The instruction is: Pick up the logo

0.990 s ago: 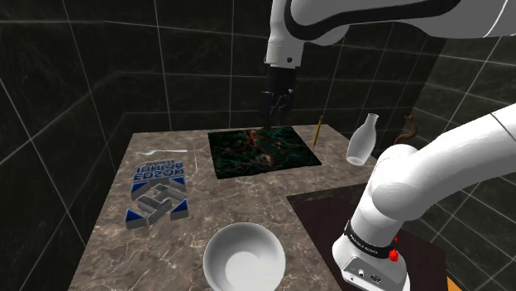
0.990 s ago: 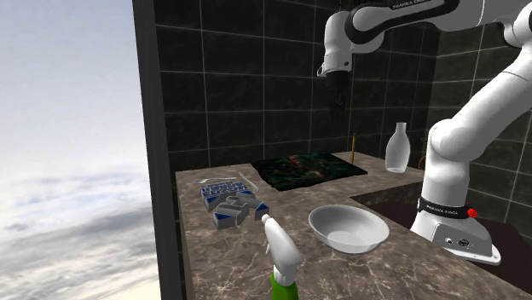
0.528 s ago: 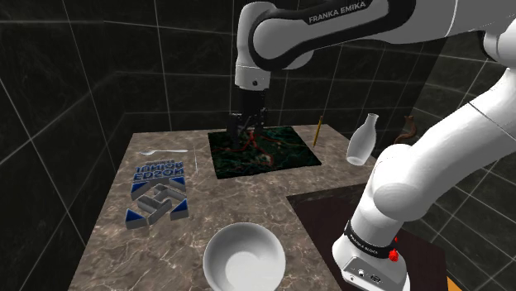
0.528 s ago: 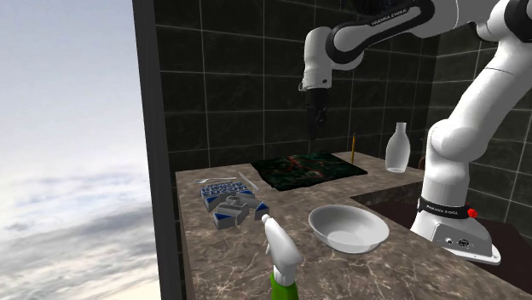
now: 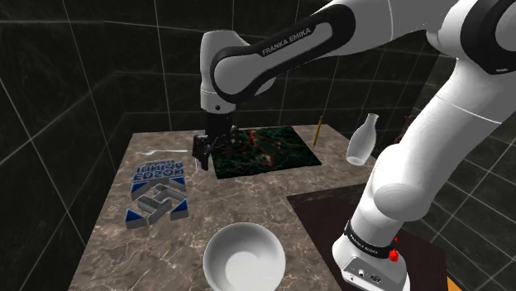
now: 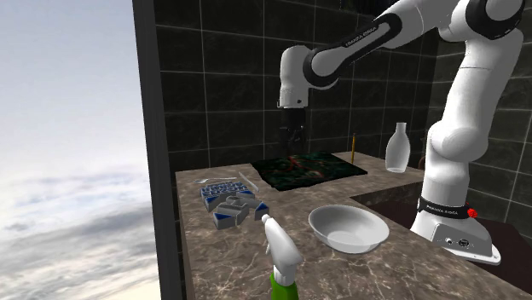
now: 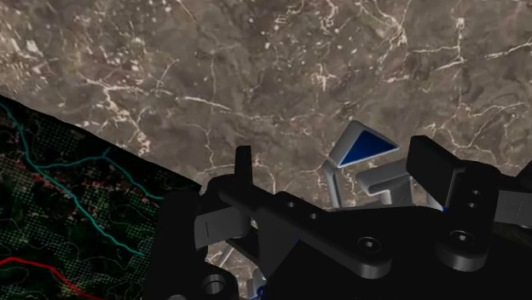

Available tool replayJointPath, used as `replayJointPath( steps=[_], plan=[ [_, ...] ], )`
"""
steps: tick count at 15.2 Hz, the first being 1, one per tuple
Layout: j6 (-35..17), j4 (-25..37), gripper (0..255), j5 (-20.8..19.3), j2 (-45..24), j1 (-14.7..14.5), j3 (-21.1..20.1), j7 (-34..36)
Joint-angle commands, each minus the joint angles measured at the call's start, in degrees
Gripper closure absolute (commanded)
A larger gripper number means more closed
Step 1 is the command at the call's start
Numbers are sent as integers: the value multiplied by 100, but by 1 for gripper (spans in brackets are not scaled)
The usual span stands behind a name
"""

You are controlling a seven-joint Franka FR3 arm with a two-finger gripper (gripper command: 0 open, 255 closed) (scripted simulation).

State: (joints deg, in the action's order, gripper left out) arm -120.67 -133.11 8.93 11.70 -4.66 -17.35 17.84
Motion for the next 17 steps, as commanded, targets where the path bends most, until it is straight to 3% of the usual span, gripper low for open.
replayJointPath(
  steps=[1, 8, 15, 17],
  plan=[
    [-243, 248, 0, -152, -459, -13, -136, 276],
    [-831, 1255, 0, -970, -2065, -227, -358, 1317],
    [-965, 2682, 0, -1786, -3687, -755, -170, 2194],
    [-1019, 2767, 0, -1839, -3829, -807, -134, 2243]
  ],
)
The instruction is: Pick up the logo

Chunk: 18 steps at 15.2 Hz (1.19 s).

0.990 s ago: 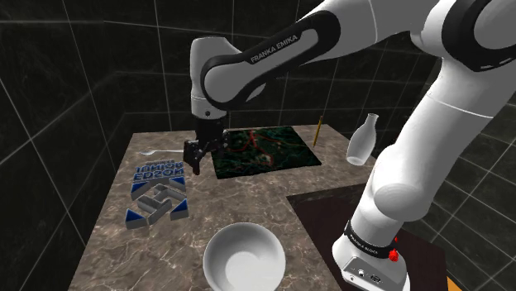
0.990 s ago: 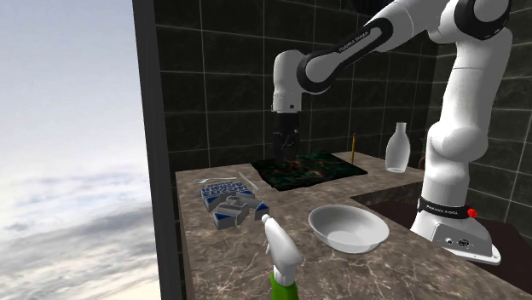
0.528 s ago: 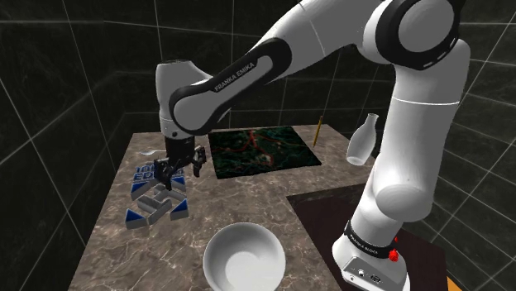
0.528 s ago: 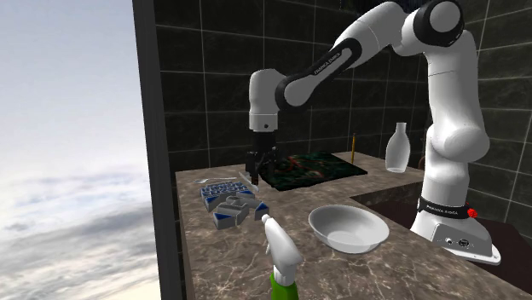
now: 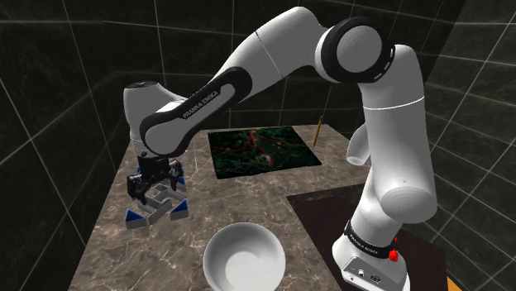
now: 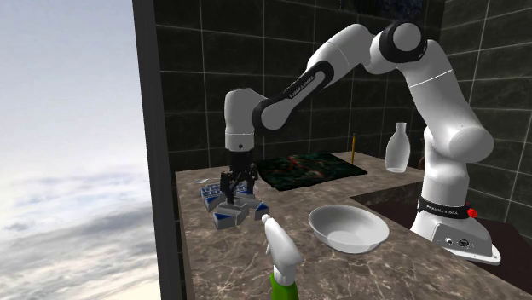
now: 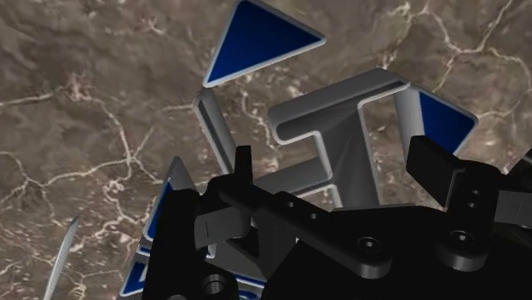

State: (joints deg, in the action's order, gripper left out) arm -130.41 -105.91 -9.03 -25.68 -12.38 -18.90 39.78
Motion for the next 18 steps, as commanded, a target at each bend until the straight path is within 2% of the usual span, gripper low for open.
replayJointPath(
  steps=[1, 8, 9, 18],
  plan=[
    [-103, 33, 0, -63, -138, -44, 33, 60],
    [-419, -20, 0, -176, -411, -96, 105, 126],
    [-444, -61, 255, -173, -396, -78, 107, 110],
    [-419, -19, 255, -175, -412, -96, 106, 126]
  ],
)
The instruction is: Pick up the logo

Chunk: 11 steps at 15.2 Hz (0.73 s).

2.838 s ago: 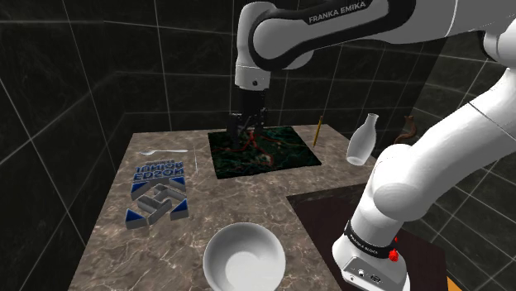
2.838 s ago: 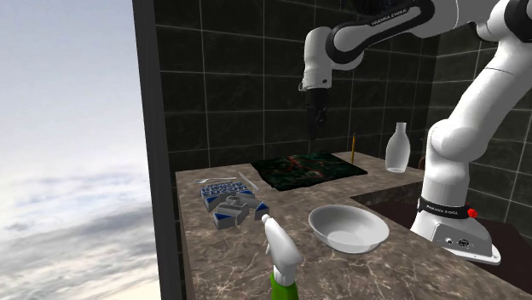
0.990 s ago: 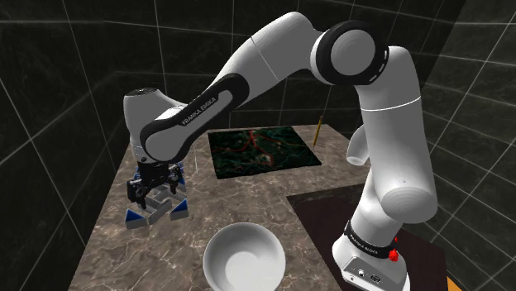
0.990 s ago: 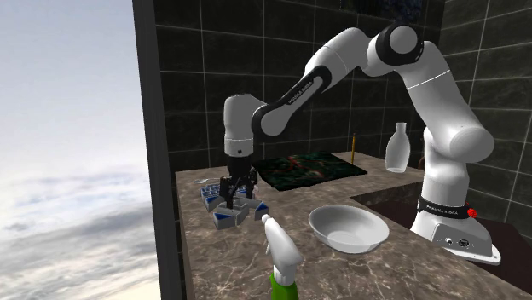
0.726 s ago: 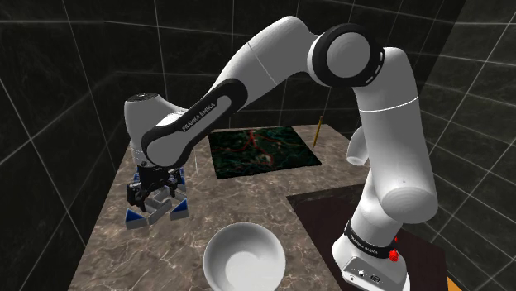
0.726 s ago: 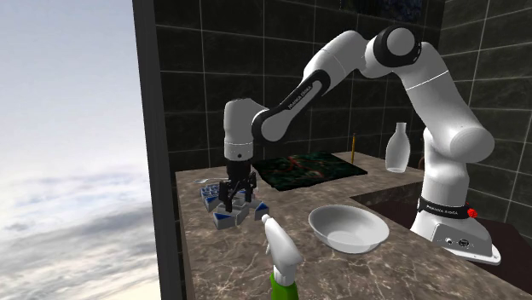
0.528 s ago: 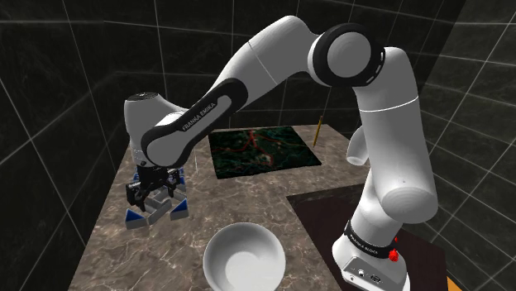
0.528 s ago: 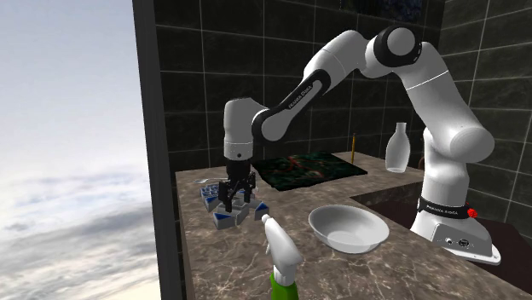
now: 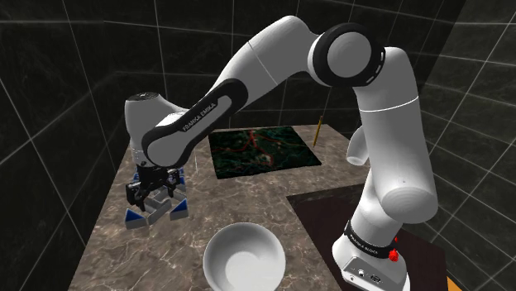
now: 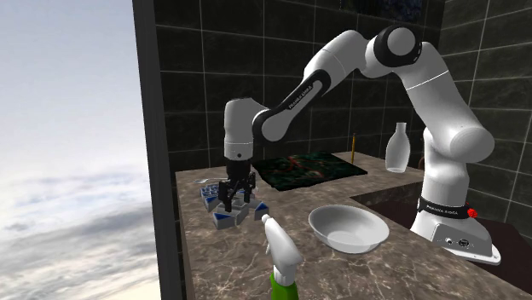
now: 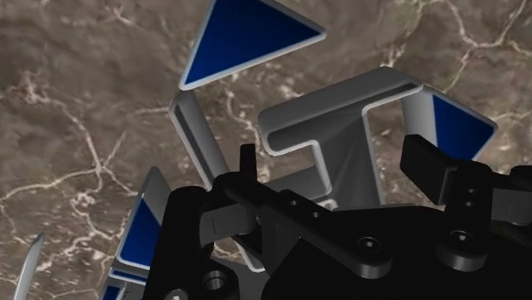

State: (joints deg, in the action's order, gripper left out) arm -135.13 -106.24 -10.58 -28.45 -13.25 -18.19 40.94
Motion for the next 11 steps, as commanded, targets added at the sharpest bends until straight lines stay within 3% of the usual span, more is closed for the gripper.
replayJointPath(
  steps=[1, 11],
  plan=[
    [110, 22, 255, 1, -85, 1, 21, -2],
    [691, 154, 255, 196, 382, 86, -97, -117]
  ],
)
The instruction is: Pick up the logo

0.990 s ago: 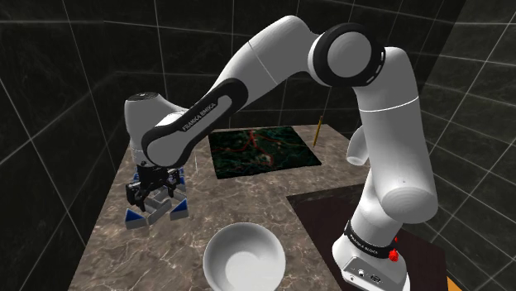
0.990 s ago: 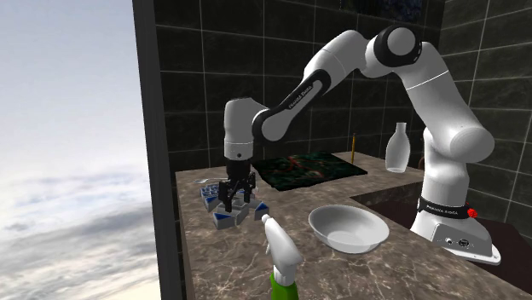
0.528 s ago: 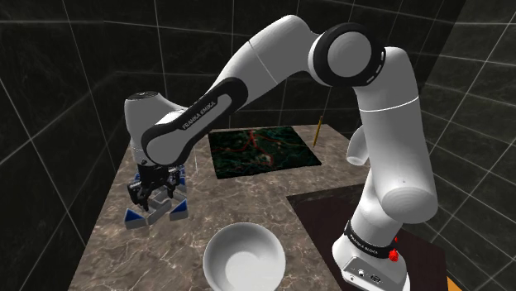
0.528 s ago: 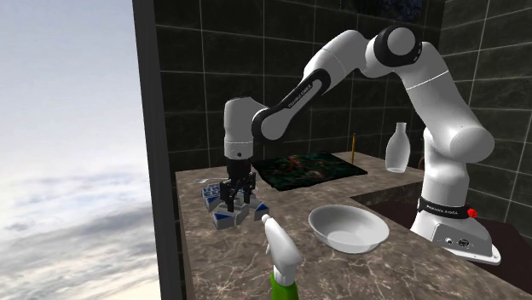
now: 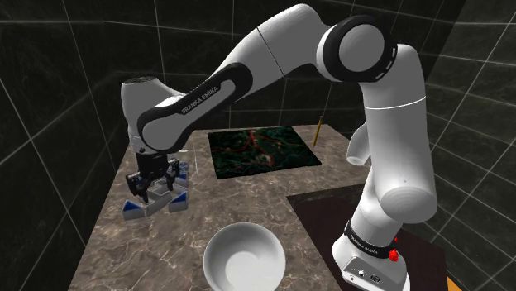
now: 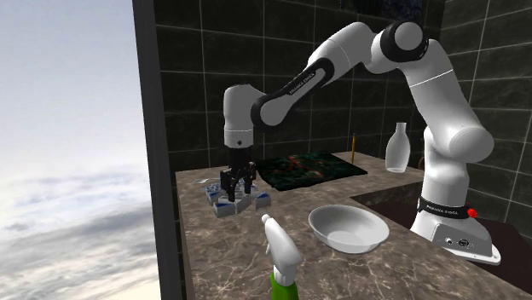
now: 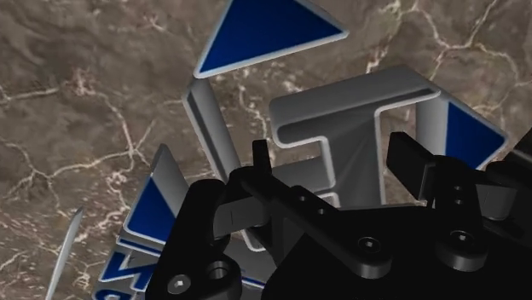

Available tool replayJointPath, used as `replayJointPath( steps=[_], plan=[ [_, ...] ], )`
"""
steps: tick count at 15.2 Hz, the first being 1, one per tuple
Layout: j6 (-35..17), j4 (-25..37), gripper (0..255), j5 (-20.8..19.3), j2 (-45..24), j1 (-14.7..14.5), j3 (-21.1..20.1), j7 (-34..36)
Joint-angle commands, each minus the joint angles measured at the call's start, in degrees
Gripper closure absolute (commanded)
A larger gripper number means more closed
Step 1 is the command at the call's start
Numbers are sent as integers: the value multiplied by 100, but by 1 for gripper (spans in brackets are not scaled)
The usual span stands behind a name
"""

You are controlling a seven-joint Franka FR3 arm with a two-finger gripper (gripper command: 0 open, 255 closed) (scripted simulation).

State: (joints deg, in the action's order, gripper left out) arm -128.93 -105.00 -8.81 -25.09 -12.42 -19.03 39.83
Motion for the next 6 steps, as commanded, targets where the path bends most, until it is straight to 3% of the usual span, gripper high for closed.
replayJointPath(
  steps=[1, 6],
  plan=[
    [132, 51, 255, 37, 89, 9, -23, -16],
    [325, 124, 255, 93, 216, 29, -51, -49]
  ],
)
